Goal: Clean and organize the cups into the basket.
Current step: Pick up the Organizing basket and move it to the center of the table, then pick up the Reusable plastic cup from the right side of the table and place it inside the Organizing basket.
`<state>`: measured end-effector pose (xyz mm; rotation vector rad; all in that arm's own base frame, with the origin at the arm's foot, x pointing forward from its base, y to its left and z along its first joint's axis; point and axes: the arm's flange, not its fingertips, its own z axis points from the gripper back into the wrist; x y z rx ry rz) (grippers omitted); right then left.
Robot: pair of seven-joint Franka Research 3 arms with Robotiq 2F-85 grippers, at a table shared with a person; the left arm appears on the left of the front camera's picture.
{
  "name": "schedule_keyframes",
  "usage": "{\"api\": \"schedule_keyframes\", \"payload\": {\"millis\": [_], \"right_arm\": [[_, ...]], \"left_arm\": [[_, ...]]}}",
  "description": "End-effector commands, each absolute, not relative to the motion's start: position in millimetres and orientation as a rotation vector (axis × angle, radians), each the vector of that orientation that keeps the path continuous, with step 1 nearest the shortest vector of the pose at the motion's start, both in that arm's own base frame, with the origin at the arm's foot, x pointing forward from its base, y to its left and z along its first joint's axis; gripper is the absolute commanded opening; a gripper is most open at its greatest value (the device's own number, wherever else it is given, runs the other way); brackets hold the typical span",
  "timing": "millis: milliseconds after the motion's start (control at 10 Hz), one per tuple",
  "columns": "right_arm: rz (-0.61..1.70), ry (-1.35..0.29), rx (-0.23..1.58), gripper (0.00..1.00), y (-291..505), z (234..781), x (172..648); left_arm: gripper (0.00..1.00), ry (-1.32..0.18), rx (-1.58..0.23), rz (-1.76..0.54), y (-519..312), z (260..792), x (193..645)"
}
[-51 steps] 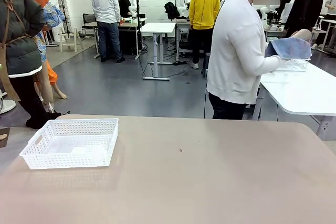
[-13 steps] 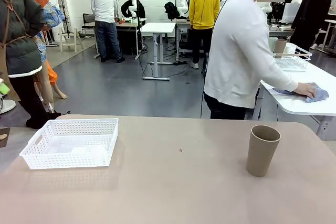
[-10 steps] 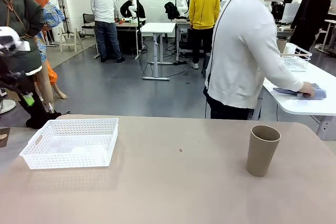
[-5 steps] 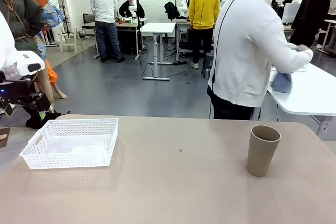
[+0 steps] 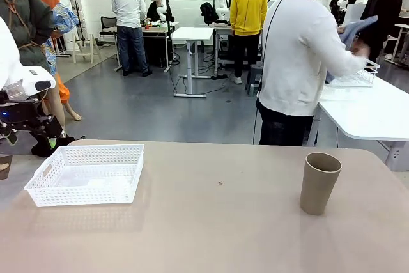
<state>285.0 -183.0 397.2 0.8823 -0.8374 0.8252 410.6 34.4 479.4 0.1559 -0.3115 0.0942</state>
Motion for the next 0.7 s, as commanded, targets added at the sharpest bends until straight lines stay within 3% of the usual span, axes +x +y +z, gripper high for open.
{"api": "schedule_keyframes", "payload": {"millis": [0,200,600], "right_arm": [[0.826,-0.838,0.881,1.00,-183,398,285],[1.026,-0.896,0.802,1.00,-158,389,308],[1.116,-0.937,0.775,1.00,-147,352,378]], "left_arm": [[1.00,-0.314,0.168,0.093,33,481,409],[1.00,-0.303,0.135,0.092,44,482,407],[1.00,-0.262,0.022,0.045,78,479,388]]}}
